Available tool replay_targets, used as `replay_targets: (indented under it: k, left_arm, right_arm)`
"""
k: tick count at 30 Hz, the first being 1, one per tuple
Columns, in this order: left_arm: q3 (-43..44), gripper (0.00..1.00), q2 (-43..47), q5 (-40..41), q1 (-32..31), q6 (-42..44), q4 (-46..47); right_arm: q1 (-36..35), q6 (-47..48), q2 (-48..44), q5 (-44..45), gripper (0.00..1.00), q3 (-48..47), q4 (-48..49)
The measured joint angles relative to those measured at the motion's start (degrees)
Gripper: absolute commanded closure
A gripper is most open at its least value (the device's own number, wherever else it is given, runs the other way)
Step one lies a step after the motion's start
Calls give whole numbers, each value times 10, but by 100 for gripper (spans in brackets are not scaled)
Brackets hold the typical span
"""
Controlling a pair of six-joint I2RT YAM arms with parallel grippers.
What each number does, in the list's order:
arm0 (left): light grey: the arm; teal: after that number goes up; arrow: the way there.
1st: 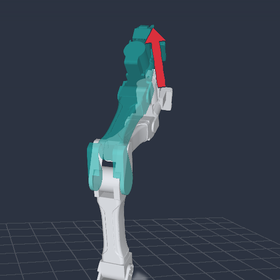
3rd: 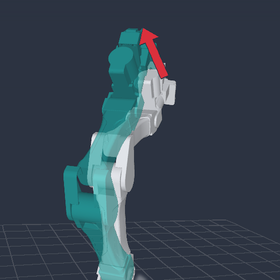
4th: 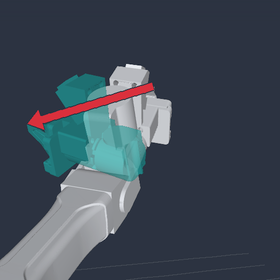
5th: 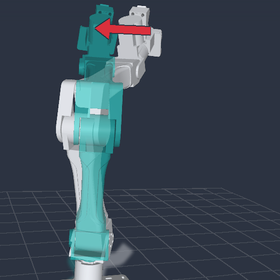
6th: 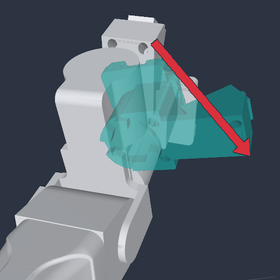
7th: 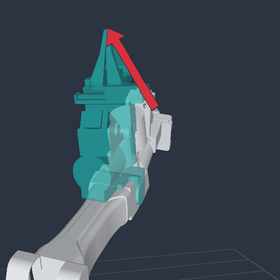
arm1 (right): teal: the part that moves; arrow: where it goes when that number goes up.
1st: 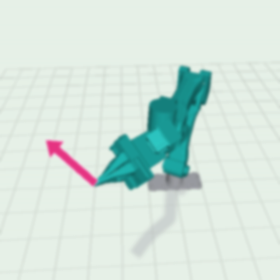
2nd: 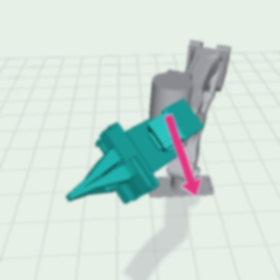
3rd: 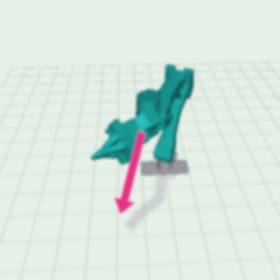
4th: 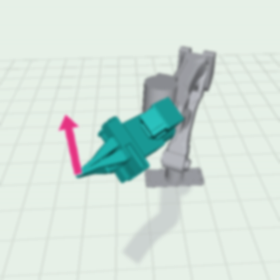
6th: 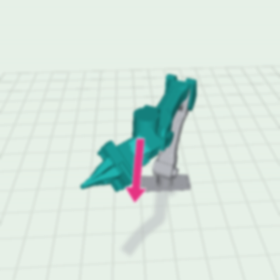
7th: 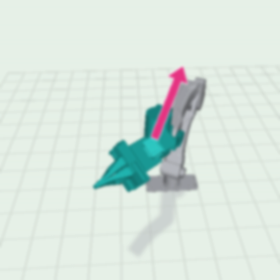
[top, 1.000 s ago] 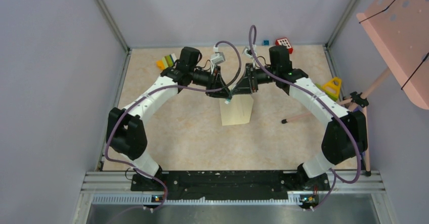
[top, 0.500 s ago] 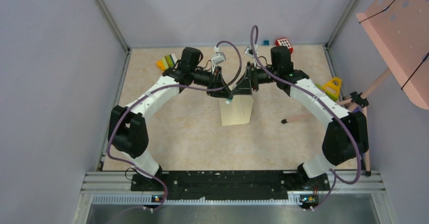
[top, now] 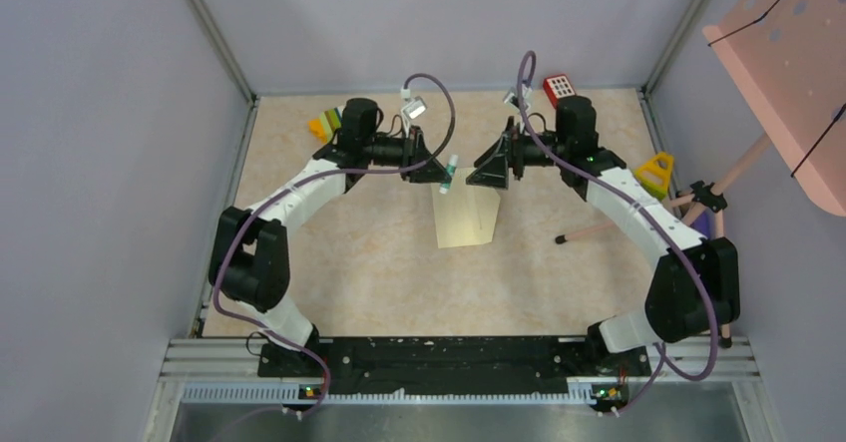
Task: Place the letter into the envelope and seal it
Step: Open the solid glue cap from the solid glue.
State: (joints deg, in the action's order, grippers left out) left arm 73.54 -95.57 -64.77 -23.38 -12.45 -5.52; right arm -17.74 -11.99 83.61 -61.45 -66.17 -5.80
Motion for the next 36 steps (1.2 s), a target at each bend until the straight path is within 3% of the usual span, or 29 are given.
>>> replay_targets:
  k: [4,10,18,24,36]
  left_arm:
    - [-76,87,11,25,34,-136,163]
    - [-158,86,14,53,50,-310,386]
    - [-214,86,25,89,49,-433,571]
    - [-242,86,26,115,49,-485,651]
    - [-256,86,31,130,42,-511,700]
  right_arm:
    - [3,-33,-22,9,14,43,69]
    - [3,-151,-33,35,18,139,271]
    - [-32,-204,3,83,21,141,380]
    - [-60,-221,23,109,27,144,432]
    - [-83,-278,77,115,39,144,502]
